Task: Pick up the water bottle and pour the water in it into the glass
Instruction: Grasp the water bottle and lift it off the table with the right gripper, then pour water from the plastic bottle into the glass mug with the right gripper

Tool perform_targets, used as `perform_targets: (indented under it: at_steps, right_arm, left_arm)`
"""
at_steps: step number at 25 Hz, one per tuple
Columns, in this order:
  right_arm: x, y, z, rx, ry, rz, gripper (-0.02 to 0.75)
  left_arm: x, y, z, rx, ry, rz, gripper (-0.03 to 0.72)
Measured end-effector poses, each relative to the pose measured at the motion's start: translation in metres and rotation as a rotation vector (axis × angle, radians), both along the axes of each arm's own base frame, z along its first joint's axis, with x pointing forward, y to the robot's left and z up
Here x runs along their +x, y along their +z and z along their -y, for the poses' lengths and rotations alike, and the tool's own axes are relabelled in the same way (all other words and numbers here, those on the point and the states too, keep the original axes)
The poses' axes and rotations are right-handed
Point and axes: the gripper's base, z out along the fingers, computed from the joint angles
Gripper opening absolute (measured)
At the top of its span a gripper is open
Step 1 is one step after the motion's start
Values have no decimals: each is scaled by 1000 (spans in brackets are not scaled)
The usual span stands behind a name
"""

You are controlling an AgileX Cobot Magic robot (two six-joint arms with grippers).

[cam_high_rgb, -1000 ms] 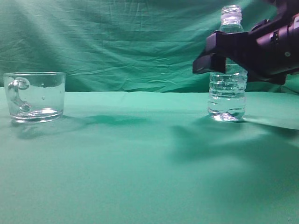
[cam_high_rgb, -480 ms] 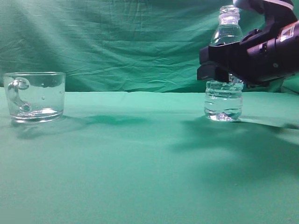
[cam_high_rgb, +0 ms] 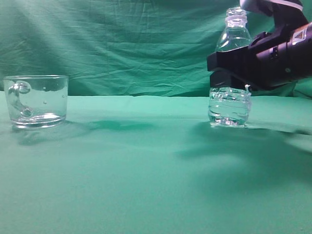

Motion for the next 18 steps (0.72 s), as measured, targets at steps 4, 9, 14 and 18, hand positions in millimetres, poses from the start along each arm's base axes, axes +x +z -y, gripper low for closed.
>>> perform_targets:
  at_steps: [4,9,14,18]
  right_arm:
    - [-2,18,-3,-9,48,37,239]
    - [5,63,-10,-91,119,78,239]
    - [22,110,-18,-212,164,60,239]
    - [35,133,-29,-329,151,5,239]
  left_arm:
    - [0,0,0,0,0,0,0]
    - [0,0,0,0,0,0,0]
    - [0,0,0,0,0,0,0]
    - [0,0,0,0,0,0,0]
